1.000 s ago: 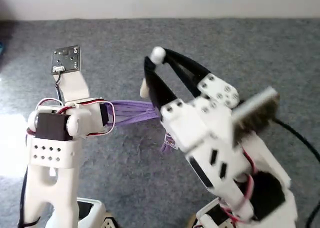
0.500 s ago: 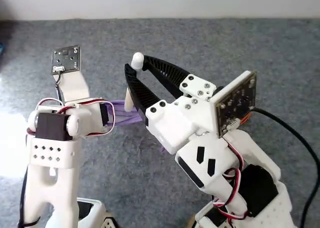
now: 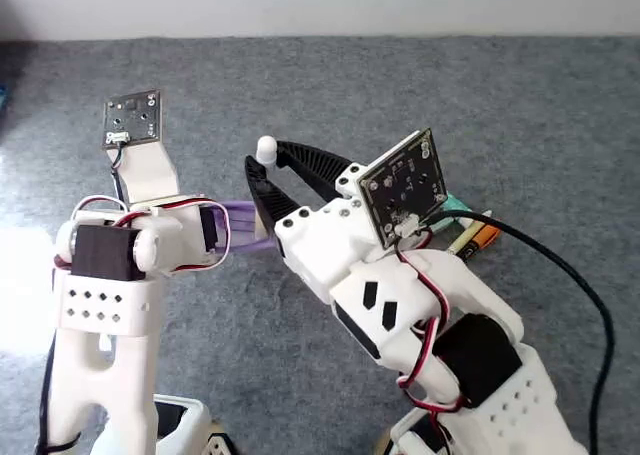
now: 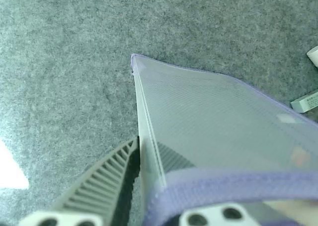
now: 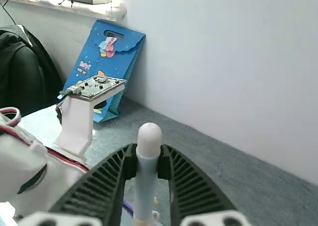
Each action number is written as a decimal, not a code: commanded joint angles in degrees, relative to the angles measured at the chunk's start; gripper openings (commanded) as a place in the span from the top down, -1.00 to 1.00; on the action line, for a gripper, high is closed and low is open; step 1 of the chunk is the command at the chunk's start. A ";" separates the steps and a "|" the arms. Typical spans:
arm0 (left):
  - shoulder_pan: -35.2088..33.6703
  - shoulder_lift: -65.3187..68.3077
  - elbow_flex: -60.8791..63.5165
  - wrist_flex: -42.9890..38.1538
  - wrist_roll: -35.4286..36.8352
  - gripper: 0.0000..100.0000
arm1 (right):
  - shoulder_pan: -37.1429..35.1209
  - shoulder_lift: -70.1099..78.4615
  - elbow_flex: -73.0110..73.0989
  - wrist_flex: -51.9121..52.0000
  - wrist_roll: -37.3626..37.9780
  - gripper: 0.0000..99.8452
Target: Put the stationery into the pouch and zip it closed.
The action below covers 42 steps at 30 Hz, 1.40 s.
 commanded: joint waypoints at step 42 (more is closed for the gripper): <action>0.09 0.18 -1.80 -0.53 0.88 0.98 | 49.63 44.09 -7.91 26.15 -24.35 0.66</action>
